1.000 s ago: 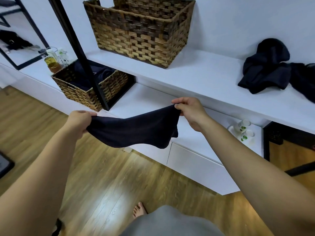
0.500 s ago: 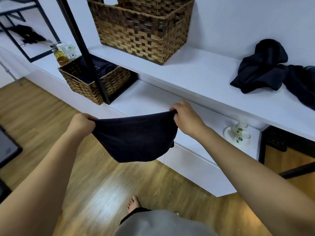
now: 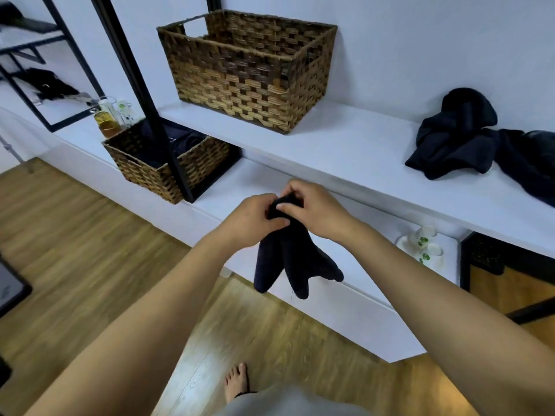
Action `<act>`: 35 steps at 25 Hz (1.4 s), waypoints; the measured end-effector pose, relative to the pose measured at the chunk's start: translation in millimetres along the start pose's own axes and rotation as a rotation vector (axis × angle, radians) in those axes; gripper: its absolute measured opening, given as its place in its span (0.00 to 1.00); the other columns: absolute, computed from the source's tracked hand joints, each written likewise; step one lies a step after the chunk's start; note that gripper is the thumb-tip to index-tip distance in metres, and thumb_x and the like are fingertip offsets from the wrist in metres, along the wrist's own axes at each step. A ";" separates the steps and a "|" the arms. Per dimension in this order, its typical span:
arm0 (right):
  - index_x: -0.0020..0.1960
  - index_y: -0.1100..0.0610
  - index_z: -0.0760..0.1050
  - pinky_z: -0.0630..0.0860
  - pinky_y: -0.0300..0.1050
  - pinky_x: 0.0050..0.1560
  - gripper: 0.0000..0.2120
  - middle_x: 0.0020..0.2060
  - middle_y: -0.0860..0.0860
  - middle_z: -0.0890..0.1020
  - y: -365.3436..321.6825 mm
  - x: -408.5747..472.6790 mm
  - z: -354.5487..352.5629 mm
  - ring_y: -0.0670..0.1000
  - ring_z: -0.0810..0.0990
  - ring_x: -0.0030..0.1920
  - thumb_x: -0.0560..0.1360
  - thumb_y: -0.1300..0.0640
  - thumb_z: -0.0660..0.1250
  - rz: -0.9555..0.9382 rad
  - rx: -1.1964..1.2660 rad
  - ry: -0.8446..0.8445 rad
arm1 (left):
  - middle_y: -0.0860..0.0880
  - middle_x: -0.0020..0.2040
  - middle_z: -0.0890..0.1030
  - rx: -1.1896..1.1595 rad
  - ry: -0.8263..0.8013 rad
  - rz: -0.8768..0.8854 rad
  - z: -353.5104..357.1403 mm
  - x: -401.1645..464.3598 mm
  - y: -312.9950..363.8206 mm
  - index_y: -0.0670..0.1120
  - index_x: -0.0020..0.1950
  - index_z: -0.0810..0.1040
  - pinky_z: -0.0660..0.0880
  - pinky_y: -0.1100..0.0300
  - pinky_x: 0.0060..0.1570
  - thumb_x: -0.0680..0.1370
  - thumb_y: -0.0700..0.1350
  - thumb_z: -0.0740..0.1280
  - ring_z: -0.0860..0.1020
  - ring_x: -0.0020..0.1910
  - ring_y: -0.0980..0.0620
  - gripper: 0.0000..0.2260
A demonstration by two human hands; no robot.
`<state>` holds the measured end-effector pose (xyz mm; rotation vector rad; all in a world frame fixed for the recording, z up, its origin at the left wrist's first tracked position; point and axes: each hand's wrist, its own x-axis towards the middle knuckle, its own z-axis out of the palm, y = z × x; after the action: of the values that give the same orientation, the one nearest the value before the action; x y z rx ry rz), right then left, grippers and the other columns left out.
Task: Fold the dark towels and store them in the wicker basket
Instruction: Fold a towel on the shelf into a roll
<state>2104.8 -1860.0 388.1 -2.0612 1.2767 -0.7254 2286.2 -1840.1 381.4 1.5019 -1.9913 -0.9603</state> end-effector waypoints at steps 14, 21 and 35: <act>0.45 0.54 0.72 0.69 0.46 0.42 0.04 0.37 0.51 0.76 43.7 -24.1 30.2 0.50 0.72 0.37 0.77 0.60 0.67 0.365 0.261 -0.052 | 0.47 0.48 0.85 -0.317 0.155 0.124 -78.2 43.5 15.1 0.44 0.53 0.80 0.80 0.53 0.54 0.83 0.42 0.66 0.83 0.49 0.49 0.05; 0.40 0.54 0.74 0.73 0.44 0.39 0.10 0.32 0.42 0.77 22.3 -2.1 48.4 0.44 0.74 0.32 0.80 0.60 0.63 0.409 0.263 -0.089 | 0.48 0.48 0.86 -0.408 0.439 -0.021 -127.4 41.4 -11.0 0.46 0.52 0.82 0.82 0.57 0.49 0.82 0.44 0.67 0.85 0.49 0.49 0.04; 0.49 0.64 0.72 0.83 0.51 0.35 0.04 0.36 0.62 0.84 -64.5 44.6 15.2 0.59 0.86 0.35 0.82 0.68 0.61 0.575 1.214 0.230 | 0.56 0.61 0.77 0.252 0.209 0.066 -53.9 -11.7 -3.4 0.54 0.66 0.69 0.78 0.53 0.50 0.74 0.57 0.73 0.79 0.53 0.53 0.25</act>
<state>2170.5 -1874.6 431.1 -0.6210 1.0251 -1.0843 2330.5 -1843.0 414.3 1.5828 -2.0513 -0.5164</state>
